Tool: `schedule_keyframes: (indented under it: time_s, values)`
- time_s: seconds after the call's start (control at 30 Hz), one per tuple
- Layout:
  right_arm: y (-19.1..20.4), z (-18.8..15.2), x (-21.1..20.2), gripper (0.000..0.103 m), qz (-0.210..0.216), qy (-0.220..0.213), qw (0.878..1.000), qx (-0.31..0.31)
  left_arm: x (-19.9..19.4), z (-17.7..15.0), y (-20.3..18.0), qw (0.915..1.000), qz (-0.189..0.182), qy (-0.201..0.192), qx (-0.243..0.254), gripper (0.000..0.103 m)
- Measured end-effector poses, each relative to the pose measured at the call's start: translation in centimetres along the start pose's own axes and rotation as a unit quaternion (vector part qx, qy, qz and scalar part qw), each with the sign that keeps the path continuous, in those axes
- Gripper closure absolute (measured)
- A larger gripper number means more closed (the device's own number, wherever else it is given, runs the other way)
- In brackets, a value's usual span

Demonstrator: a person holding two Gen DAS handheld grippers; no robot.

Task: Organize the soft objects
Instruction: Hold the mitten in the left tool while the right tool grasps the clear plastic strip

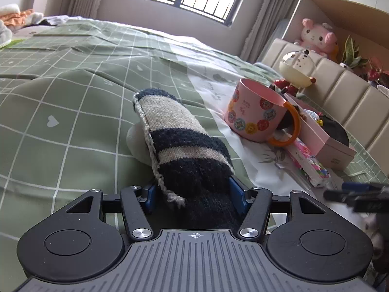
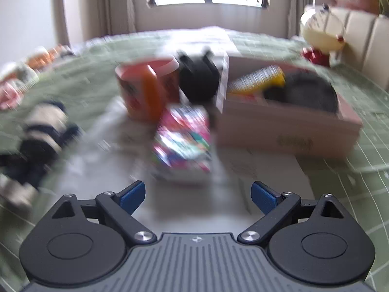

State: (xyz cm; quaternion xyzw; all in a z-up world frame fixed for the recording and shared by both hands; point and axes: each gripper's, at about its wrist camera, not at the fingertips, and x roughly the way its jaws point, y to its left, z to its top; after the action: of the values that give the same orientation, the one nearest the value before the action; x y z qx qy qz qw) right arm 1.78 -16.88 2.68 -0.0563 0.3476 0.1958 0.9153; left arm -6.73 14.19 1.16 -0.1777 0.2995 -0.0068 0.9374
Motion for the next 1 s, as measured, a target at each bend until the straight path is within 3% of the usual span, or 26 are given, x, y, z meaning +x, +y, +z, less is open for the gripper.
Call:
schedule_keyframes:
  time_s: [0.07,0.1,0.27,0.4,0.47,0.53,0.63,0.77,0.83,0.87,0.9,0.97,1.0]
  values:
    - [2.0,0.7,-1.4,0.011,0.021,-0.048,0.999,-0.01,0.1,0.0,-0.3,0.9999,0.007,-0.001,0.008,0.04]
    - [3.3,1.2,-1.7,0.019,0.03,-0.059,0.997,-0.031,0.2,0.0,-0.3,0.9999,0.009,-0.002,0.011,0.04]
    - [9.5,3.5,0.8,0.037,0.019,-0.073,0.989,-0.128,0.1,-0.1,-0.4,0.9999,0.009,-0.004,0.012,0.039]
    - [10.6,5.5,5.1,0.069,0.043,-0.013,0.992,-0.114,0.0,-0.3,-0.4,0.9999,0.007,-0.006,0.009,0.04]
    - [10.3,5.5,6.9,0.08,0.044,0.023,0.994,-0.097,-0.1,-0.3,-0.2,0.9999,0.005,-0.007,0.006,0.04]
    - [9.8,4.8,6.9,0.08,0.048,0.039,0.995,-0.078,-0.1,-0.3,-0.1,1.0,0.002,-0.008,0.003,0.04]
    - [9.5,2.9,4.3,0.079,0.09,0.039,0.991,-0.087,-0.1,-0.3,0.2,1.0,-0.004,-0.008,-0.003,0.04]
    - [9.4,-0.7,0.3,0.079,0.132,0.044,0.978,-0.156,-0.1,-0.3,0.6,0.9999,-0.009,-0.009,-0.009,0.04]
    - [9.1,-2.2,-1.6,0.072,0.134,0.034,0.972,-0.189,-0.1,-0.2,0.7,0.9999,-0.009,-0.008,-0.012,0.04]
    - [8.9,-2.6,-2.3,0.058,0.131,0.033,0.971,-0.196,-0.1,-0.2,0.6,0.9999,-0.009,-0.006,-0.011,0.04]
    - [8.6,-2.9,-2.9,0.038,0.125,0.034,0.972,-0.197,-0.1,0.0,0.6,0.9999,-0.008,-0.004,-0.012,0.04]
    - [8.1,-3.3,-3.6,0.013,0.107,0.032,0.976,-0.188,-0.1,0.4,0.6,0.9998,-0.009,0.004,-0.018,0.039]
    - [7.7,-3.6,-3.7,0.009,0.094,0.029,0.979,-0.179,-0.1,0.6,0.6,0.9996,-0.01,0.008,-0.024,0.039]
